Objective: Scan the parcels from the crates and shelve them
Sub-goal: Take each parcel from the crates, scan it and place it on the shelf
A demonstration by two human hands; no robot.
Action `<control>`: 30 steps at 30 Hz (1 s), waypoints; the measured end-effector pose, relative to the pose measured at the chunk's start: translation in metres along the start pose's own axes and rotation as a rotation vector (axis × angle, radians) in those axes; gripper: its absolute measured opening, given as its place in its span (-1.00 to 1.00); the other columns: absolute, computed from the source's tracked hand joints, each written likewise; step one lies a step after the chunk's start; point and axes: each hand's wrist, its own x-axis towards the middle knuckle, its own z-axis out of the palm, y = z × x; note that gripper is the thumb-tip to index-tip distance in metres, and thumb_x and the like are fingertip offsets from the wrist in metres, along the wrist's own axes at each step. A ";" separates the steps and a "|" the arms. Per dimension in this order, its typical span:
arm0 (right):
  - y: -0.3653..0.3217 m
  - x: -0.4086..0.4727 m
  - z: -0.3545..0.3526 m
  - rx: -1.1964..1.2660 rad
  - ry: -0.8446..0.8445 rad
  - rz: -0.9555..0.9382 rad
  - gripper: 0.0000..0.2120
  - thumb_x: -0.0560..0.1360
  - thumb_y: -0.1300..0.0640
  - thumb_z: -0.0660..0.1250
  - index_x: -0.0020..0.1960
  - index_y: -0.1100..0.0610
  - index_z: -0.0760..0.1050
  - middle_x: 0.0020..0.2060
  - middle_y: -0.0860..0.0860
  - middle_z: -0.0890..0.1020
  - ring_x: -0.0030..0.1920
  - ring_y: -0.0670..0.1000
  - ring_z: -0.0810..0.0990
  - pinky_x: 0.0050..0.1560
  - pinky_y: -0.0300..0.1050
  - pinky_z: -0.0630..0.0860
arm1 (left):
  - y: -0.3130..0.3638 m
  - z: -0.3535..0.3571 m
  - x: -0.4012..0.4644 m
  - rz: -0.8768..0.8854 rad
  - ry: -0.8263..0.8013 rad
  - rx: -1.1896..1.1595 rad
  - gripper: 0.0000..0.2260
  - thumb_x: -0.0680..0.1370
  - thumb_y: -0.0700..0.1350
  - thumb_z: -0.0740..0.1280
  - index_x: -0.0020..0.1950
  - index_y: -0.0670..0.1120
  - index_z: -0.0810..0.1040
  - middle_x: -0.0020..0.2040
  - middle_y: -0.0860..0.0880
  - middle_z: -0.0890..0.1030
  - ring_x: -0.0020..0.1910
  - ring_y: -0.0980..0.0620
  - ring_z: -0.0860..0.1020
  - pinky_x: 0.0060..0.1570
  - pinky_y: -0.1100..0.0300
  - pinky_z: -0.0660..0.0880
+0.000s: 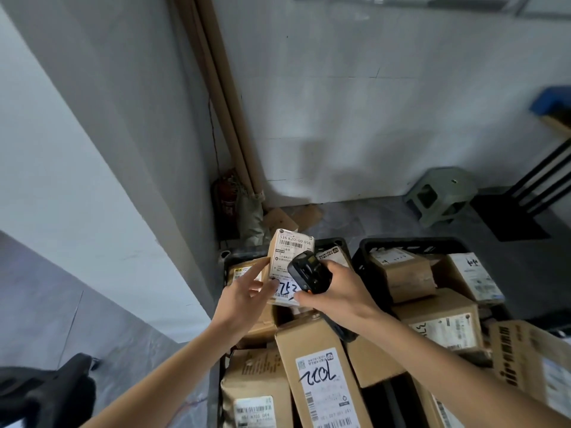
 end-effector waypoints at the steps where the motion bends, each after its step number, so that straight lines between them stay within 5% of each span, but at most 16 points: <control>1: -0.004 -0.005 -0.003 0.008 0.006 -0.009 -0.56 0.28 -0.10 0.60 0.11 -0.11 0.57 -0.04 -0.21 0.68 0.01 -0.20 0.62 0.12 -0.12 0.61 | 0.005 -0.003 -0.004 0.015 -0.003 -0.008 -0.56 0.61 0.13 0.32 0.47 0.34 0.34 0.11 0.16 0.68 0.09 0.19 0.62 0.12 0.14 0.56; 10: -0.031 -0.081 -0.045 0.145 0.175 -0.058 -0.55 0.32 -0.10 0.61 0.14 -0.09 0.57 -0.03 -0.19 0.69 0.02 -0.22 0.62 -0.02 -0.28 0.53 | 0.068 -0.024 -0.045 0.190 -0.079 -0.139 -0.60 0.64 0.05 0.30 0.44 0.35 0.34 0.05 0.28 0.66 0.01 0.38 0.60 -0.12 0.49 0.48; 15: -0.040 -0.137 -0.084 0.157 0.277 -0.077 -0.57 0.30 -0.13 0.61 0.11 -0.10 0.59 -0.09 -0.22 0.70 -0.04 -0.29 0.62 -0.08 -0.37 0.51 | 0.118 -0.021 -0.078 0.292 -0.177 -0.195 -0.58 0.65 0.02 0.29 0.49 0.29 0.35 0.17 0.23 0.67 0.11 0.27 0.63 0.11 0.20 0.57; 18: -0.041 -0.175 -0.115 0.157 0.322 -0.080 -0.56 0.28 -0.15 0.62 0.09 -0.09 0.59 -0.09 -0.22 0.69 -0.04 -0.28 0.61 -0.11 -0.37 0.51 | 0.155 -0.015 -0.099 0.356 -0.202 -0.174 -0.58 0.65 -0.01 0.29 0.49 0.26 0.38 0.14 0.23 0.68 0.03 0.27 0.64 -0.02 0.25 0.58; 23: -0.037 -0.251 -0.177 0.105 0.382 -0.115 -0.51 0.27 -0.17 0.64 0.13 -0.11 0.59 -0.06 -0.27 0.67 -0.01 -0.28 0.60 -0.14 -0.48 0.43 | 0.223 -0.002 -0.145 0.473 -0.267 -0.142 -0.62 0.62 0.07 0.32 0.44 0.29 0.45 0.16 0.22 0.68 0.06 0.26 0.64 0.17 0.13 0.57; 25: -0.032 -0.285 -0.203 0.072 0.403 -0.128 -0.40 0.22 -0.24 0.63 0.20 -0.11 0.59 -0.01 -0.27 0.69 0.04 -0.27 0.62 0.01 -0.39 0.53 | 0.251 0.008 -0.169 0.500 -0.279 -0.137 -0.65 0.61 0.07 0.34 0.40 0.31 0.48 0.09 0.19 0.71 -0.07 0.29 0.64 0.06 0.18 0.58; 27: -0.025 -0.323 -0.230 0.018 0.427 -0.127 -0.29 0.16 -0.32 0.59 0.27 -0.14 0.57 0.04 -0.28 0.68 0.06 -0.28 0.62 0.12 -0.21 0.60 | 0.279 0.021 -0.196 0.500 -0.321 -0.158 -0.62 0.50 0.23 0.38 0.32 0.42 0.48 0.03 0.14 0.73 -0.12 0.21 0.65 0.12 -0.01 0.61; 30: -0.012 -0.385 -0.270 -0.100 0.480 -0.113 -0.26 0.12 -0.40 0.54 0.23 -0.15 0.56 0.00 -0.27 0.68 0.00 -0.27 0.63 0.06 -0.15 0.63 | 0.315 0.045 -0.236 0.519 -0.354 -0.178 -0.58 0.38 0.33 0.36 0.24 0.49 0.49 -0.13 0.15 0.71 -0.22 0.20 0.60 0.12 -0.08 0.59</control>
